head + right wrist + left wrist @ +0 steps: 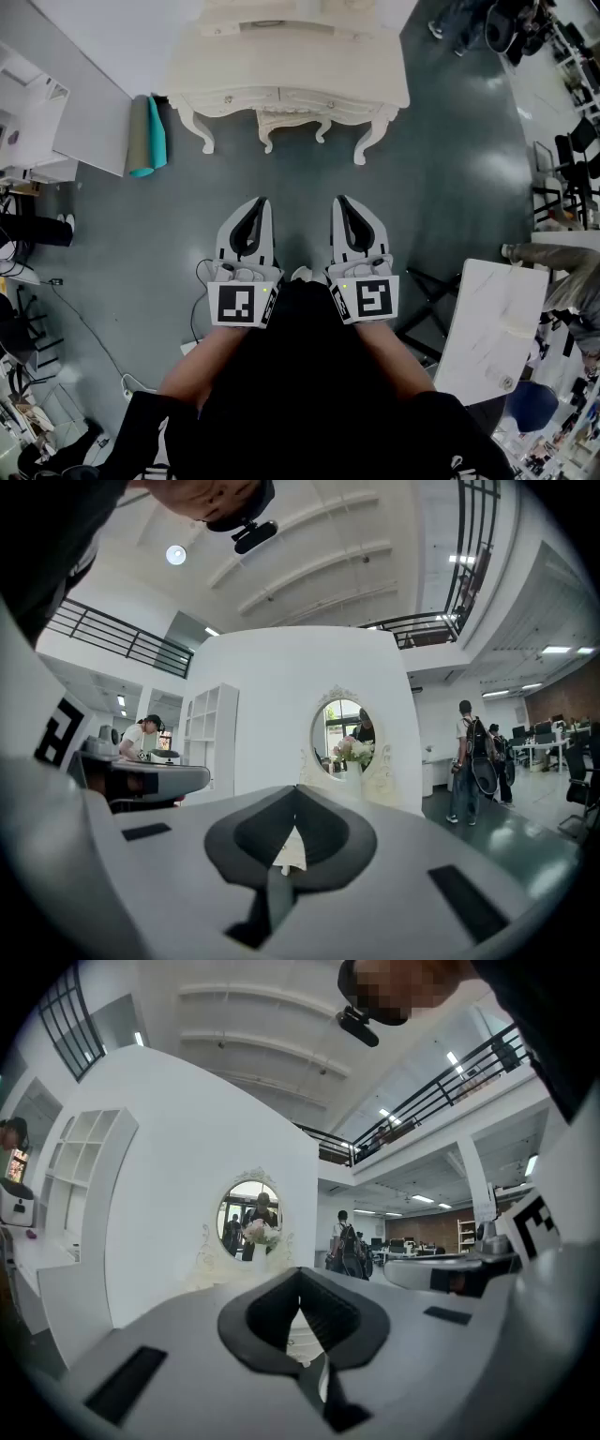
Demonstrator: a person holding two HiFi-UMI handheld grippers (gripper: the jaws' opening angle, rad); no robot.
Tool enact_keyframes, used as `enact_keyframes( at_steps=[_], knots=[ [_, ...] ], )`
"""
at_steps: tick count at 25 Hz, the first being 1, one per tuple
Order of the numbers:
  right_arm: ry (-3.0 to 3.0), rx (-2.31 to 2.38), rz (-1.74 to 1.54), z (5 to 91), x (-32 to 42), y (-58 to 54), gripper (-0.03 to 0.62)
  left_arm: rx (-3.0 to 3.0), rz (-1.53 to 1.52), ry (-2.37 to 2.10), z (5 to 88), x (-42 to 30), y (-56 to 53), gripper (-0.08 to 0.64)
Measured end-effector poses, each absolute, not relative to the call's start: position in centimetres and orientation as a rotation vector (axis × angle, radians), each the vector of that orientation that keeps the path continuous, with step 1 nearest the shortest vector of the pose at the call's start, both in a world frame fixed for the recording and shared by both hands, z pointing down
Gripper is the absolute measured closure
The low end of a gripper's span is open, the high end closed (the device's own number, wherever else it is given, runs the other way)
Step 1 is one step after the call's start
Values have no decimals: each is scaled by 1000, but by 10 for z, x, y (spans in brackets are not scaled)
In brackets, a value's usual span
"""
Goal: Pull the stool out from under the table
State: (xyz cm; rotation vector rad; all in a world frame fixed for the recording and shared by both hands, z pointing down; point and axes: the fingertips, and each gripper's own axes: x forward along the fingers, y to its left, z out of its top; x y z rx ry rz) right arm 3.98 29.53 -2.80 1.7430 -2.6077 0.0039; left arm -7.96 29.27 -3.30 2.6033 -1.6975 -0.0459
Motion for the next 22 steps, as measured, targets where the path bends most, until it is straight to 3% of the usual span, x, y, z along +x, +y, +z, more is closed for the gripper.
enact_keyframes(
  at_steps=[9, 22],
  knots=[
    [-2624, 1729, 102, -4, 41, 257, 574, 2561, -104, -1662, -18, -85, 255, 546],
    [-2513, 1766, 219, 31, 46, 90, 574, 2511, -32, -1603, 33, -100, 94, 546]
  ],
)
